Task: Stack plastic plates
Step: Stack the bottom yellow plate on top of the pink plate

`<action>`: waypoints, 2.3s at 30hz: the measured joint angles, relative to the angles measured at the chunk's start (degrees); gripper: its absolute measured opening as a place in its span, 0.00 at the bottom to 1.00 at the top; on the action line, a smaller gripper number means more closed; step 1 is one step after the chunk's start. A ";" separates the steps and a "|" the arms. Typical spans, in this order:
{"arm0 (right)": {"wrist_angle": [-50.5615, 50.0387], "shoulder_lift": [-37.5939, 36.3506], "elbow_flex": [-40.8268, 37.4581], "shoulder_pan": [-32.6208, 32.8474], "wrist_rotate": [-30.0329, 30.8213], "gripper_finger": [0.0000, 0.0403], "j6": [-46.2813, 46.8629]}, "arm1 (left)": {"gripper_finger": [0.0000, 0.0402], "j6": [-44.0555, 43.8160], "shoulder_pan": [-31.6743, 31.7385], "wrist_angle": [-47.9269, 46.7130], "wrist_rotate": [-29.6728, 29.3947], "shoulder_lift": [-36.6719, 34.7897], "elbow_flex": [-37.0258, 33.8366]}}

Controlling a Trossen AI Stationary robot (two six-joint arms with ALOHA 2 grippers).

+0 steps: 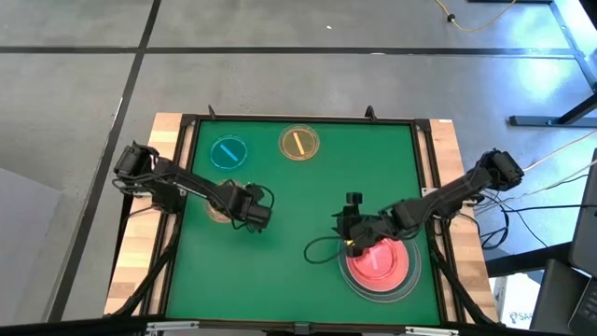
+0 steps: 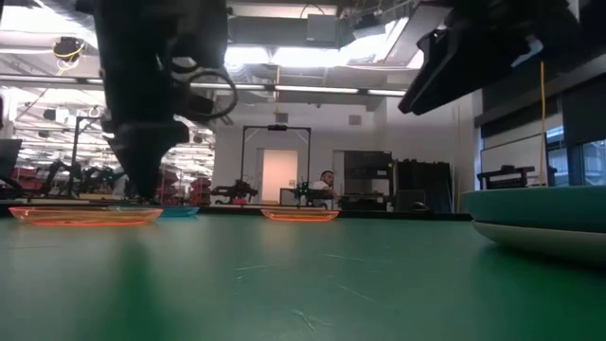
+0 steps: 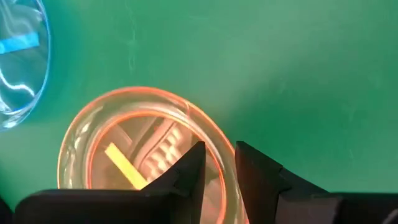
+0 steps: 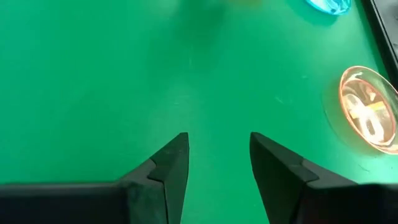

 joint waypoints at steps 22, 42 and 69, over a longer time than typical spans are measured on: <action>2.44 0.00 0.00 -0.02 0.01 0.40 -1.32 | 0.20 1.82 3.31 9.23 3.32 0.00 -5.90; 2.46 0.00 0.00 -0.02 0.04 0.40 -1.54 | 0.07 4.77 4.16 8.61 3.67 -0.04 -6.97; 7.25 0.00 -0.10 -0.02 -7.63 0.40 -7.60 | 0.01 42.85 -8.67 34.39 4.46 0.11 4.39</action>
